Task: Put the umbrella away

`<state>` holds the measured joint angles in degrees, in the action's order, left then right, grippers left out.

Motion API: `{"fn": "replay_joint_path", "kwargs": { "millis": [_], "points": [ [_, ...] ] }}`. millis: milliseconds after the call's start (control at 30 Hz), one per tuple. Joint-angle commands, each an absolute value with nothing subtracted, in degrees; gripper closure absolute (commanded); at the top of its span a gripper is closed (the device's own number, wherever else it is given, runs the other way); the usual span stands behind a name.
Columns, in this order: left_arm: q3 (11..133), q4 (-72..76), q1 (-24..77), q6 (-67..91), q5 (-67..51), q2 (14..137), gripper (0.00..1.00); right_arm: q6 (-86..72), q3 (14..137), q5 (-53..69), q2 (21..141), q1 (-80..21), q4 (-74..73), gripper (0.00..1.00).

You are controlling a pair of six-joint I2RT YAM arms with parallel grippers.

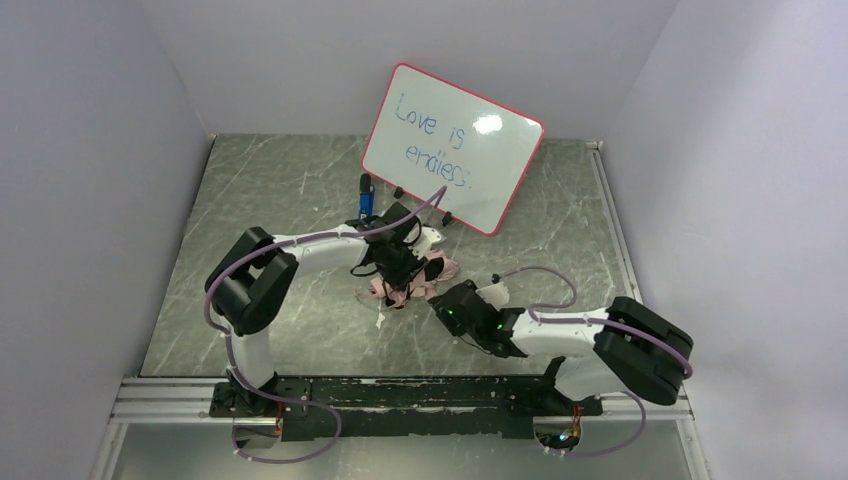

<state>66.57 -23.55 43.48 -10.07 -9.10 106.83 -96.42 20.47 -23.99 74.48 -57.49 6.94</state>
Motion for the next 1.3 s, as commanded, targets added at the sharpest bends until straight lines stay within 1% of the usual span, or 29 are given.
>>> {"fn": "replay_joint_path", "kwargs": {
  "millis": [0, 133, 267, 500, 667, 867, 1267],
  "points": [
    [62.42, -28.92, 43.14, -7.04, -0.49, 111.10, 0.95, -101.66, 22.34, -30.34, 77.85, -57.75, 5.74, 0.56],
    [61.69, -28.65, 43.33, -6.53, -0.61, 110.91, 0.95, -100.91, 22.02, -31.91, 79.28, -57.52, 6.46, 0.58],
    [61.74, -28.73, 43.77, -6.41, -1.00, 111.33, 0.95, -99.70, 22.39, -31.62, 80.98, -57.02, 6.47, 0.58],
    [61.70, -28.93, 44.28, -6.59, -0.31, 111.65, 0.95, -98.00, 21.23, -29.93, 84.39, -55.06, 10.55, 0.59],
    [61.62, -29.01, 44.38, -6.59, -0.09, 111.79, 0.95, -97.54, 20.70, -29.70, 86.25, -54.27, 12.62, 0.63],
    [61.61, -29.01, 44.56, -6.68, -0.09, 111.91, 0.95, -94.36, 18.33, -29.58, 86.75, -53.59, 18.95, 0.66],
    [61.63, -29.20, 44.99, -6.75, -0.09, 112.50, 0.95, -86.75, 14.49, -27.81, 89.23, -52.24, 36.58, 0.67]
  ]
}}
